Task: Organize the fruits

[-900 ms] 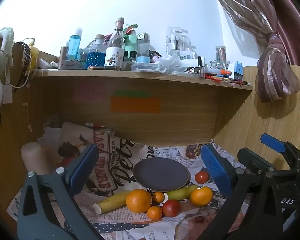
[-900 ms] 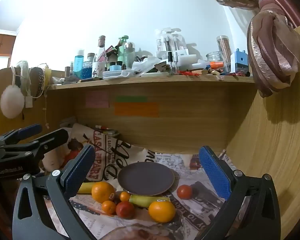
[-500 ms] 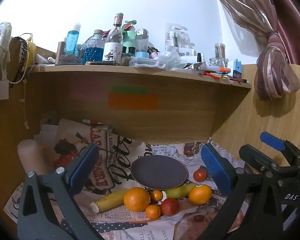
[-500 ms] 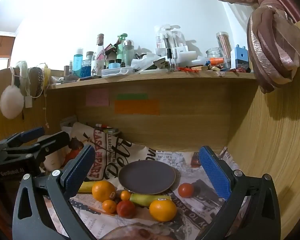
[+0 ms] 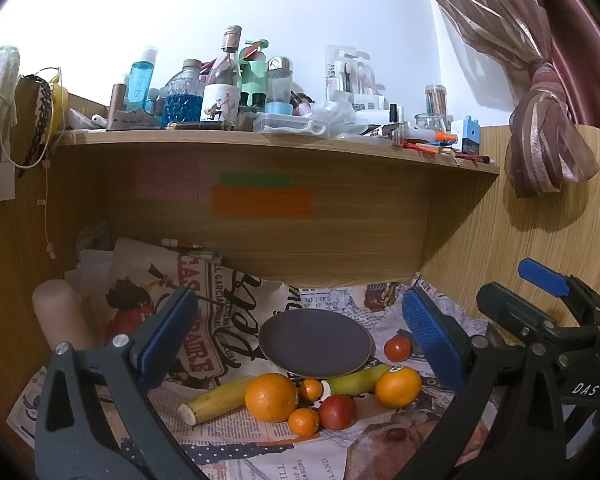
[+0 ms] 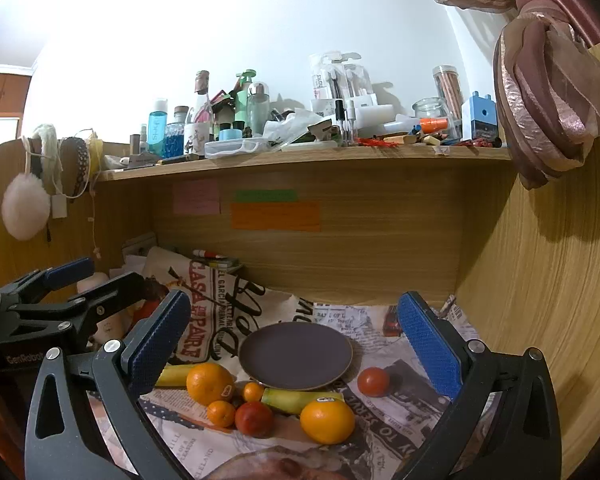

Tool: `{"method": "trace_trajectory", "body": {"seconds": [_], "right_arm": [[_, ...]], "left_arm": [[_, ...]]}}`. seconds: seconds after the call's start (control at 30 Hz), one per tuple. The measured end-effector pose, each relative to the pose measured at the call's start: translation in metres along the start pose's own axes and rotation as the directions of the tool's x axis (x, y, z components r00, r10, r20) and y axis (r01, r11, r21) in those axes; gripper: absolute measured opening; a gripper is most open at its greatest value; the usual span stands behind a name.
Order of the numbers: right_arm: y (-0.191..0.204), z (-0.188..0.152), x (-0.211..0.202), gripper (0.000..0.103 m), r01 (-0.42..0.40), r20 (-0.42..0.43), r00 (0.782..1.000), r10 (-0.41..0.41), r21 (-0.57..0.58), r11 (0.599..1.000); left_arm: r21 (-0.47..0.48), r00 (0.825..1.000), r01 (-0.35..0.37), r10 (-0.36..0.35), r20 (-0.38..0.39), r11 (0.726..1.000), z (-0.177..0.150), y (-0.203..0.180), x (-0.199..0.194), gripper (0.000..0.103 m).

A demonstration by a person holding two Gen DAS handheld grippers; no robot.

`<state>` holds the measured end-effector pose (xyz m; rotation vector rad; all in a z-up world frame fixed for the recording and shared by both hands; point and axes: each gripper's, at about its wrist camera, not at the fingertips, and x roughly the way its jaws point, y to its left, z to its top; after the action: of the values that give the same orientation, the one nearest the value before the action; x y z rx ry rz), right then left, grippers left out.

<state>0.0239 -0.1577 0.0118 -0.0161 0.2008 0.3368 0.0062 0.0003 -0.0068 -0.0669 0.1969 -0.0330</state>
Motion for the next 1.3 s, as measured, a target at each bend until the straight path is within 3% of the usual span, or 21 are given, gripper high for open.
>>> {"method": "trace_trajectory", "body": {"seconds": [1.3], "right_arm": [[0.0043,0.0021,0.0002,0.103,-0.009,0.002,1.0,0.009,0.002,1.0]], "left_arm": [[0.01,1.0,0.001,-0.001,0.0,1.0,0.0043,-0.004,-0.0017,0.103]]}}
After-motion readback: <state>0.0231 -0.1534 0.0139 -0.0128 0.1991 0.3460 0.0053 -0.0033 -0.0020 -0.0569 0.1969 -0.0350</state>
